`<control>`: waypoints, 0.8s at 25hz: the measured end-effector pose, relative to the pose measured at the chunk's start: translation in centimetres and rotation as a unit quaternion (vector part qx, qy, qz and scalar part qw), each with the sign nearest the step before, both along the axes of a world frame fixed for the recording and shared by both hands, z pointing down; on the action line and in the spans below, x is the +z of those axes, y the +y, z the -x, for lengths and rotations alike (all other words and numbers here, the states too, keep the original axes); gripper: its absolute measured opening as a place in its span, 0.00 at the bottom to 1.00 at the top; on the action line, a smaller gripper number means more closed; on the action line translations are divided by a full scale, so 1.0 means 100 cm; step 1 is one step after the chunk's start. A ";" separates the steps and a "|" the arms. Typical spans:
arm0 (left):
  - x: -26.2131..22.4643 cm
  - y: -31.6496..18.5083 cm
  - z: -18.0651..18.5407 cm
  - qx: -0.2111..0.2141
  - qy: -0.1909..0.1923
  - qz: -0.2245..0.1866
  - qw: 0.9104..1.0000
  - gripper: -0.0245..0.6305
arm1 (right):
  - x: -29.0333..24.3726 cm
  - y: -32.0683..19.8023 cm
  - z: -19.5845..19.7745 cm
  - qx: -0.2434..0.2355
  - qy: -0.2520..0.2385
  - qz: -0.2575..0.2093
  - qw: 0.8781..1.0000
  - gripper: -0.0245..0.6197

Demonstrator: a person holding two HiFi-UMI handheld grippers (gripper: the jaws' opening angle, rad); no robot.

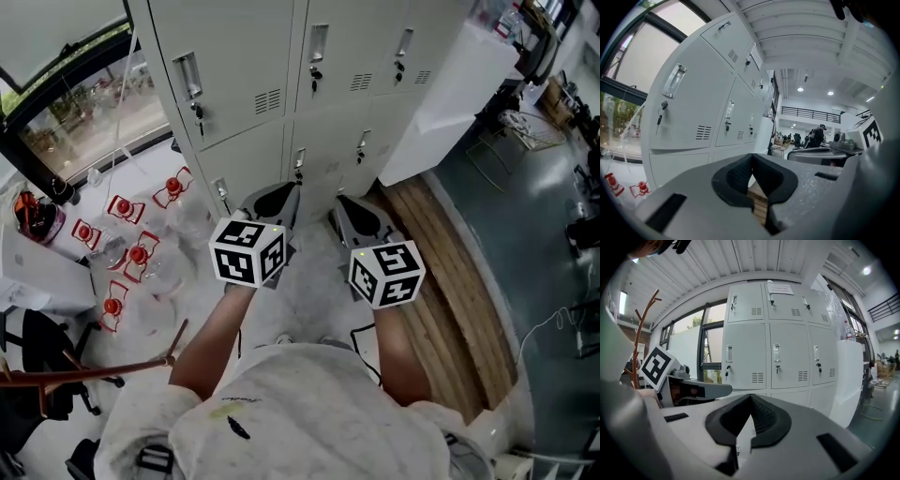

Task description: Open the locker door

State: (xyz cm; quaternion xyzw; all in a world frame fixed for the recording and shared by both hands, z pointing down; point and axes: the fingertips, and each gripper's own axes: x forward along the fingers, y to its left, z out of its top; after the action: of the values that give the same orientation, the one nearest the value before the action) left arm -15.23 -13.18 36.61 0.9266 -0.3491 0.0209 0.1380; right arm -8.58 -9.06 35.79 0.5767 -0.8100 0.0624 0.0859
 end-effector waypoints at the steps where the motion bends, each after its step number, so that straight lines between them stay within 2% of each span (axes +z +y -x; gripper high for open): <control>1: 0.000 -0.003 0.000 -0.001 -0.001 -0.001 1.000 0.05 | -0.001 -0.005 0.000 -0.001 -0.001 -0.002 1.000 0.04; 10: -0.005 -0.041 -0.001 -0.024 -0.007 -0.015 1.000 0.05 | -0.010 -0.051 -0.004 -0.031 -0.010 -0.024 0.999 0.04; 20: -0.007 -0.109 -0.012 -0.082 -0.018 -0.023 0.996 0.05 | -0.023 -0.130 -0.012 -0.102 -0.024 -0.053 0.993 0.04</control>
State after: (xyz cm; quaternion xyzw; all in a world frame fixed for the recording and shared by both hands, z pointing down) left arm -14.02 -24.04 35.88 0.8972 -0.4270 0.0182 0.1115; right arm -7.33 -22.02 33.46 0.4932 -0.8686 0.0240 0.0413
